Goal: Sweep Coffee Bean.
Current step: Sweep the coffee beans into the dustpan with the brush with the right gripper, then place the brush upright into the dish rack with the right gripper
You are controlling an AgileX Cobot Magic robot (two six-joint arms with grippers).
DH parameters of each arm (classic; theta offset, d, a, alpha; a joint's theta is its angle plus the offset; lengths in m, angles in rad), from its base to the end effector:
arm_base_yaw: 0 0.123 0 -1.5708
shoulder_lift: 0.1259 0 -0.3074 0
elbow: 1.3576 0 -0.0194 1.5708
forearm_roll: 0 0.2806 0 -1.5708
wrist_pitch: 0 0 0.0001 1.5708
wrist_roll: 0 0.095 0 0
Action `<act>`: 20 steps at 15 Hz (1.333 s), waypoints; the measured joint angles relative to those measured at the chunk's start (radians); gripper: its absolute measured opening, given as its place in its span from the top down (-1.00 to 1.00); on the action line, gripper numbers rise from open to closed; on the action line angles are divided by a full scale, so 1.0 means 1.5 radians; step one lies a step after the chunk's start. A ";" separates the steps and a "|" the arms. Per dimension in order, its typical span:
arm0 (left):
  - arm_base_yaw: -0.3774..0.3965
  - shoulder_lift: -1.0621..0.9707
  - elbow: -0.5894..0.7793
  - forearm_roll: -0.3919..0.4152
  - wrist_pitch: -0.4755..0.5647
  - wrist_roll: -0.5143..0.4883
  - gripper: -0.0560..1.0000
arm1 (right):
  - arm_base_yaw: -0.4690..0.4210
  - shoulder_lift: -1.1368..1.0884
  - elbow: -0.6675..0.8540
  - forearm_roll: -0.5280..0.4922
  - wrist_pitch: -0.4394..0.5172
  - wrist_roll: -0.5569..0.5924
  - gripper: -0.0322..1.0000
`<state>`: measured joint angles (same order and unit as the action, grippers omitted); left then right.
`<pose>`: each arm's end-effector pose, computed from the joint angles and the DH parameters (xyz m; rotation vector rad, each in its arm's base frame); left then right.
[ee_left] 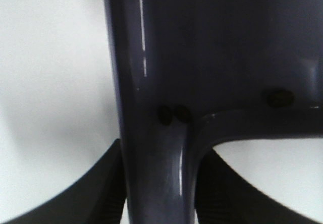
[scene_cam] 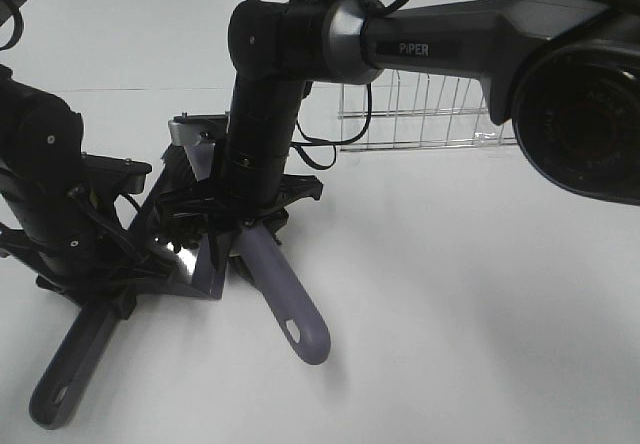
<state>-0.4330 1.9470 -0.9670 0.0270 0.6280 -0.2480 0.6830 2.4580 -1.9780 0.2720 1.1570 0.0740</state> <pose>0.3127 -0.1429 0.0912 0.3183 3.0725 -0.0020 0.3968 0.3530 0.1042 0.7563 -2.9514 -0.3677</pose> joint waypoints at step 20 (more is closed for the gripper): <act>0.000 0.000 0.000 -0.002 -0.002 0.000 0.27 | -0.200 -0.249 0.158 -0.111 0.045 -0.001 0.33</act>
<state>-0.4330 1.9470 -0.9670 0.0240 0.6250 -0.2480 0.3830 2.0840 -1.7410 0.1050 1.2240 0.0730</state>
